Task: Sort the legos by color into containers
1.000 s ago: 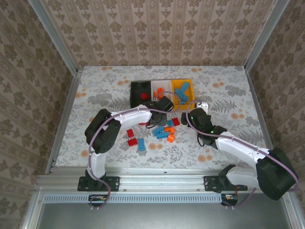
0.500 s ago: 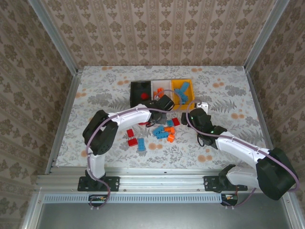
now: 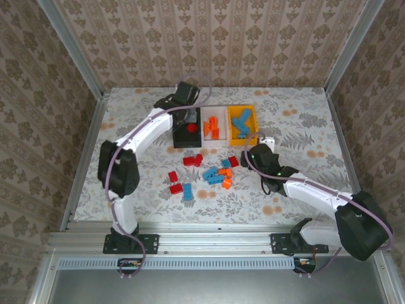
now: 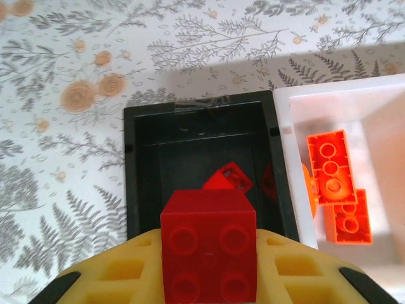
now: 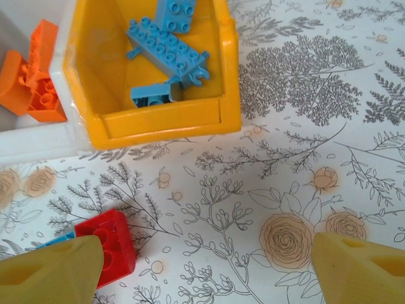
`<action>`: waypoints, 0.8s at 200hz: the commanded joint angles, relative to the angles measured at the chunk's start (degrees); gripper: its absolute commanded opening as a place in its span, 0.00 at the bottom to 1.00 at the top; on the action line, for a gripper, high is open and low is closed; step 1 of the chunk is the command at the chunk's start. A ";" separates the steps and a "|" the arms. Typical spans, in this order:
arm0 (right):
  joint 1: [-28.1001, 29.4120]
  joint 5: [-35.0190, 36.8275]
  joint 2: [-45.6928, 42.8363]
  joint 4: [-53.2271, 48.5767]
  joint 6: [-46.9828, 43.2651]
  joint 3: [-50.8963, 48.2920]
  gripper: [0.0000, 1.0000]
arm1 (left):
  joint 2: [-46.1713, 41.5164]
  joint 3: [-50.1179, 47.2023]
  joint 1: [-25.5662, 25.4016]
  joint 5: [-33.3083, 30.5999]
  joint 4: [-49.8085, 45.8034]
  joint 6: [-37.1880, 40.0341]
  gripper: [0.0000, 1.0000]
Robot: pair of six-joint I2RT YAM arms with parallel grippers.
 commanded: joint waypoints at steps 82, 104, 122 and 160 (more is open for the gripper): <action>-0.31 -2.05 4.67 -1.69 -0.80 4.41 0.86 | 2.15 3.23 1.27 3.47 -6.26 2.07 0.75; -0.30 -1.88 4.04 -1.63 -0.90 4.15 0.86 | -6.23 -5.95 -0.73 3.99 -3.49 0.90 0.78; -0.31 -1.67 3.63 -1.64 -0.96 3.98 0.86 | -12.61 -15.66 -4.80 5.49 1.35 1.80 0.69; -0.31 -1.67 2.94 -1.53 -0.78 3.71 0.86 | -14.29 -25.48 -10.71 7.26 3.60 2.71 0.45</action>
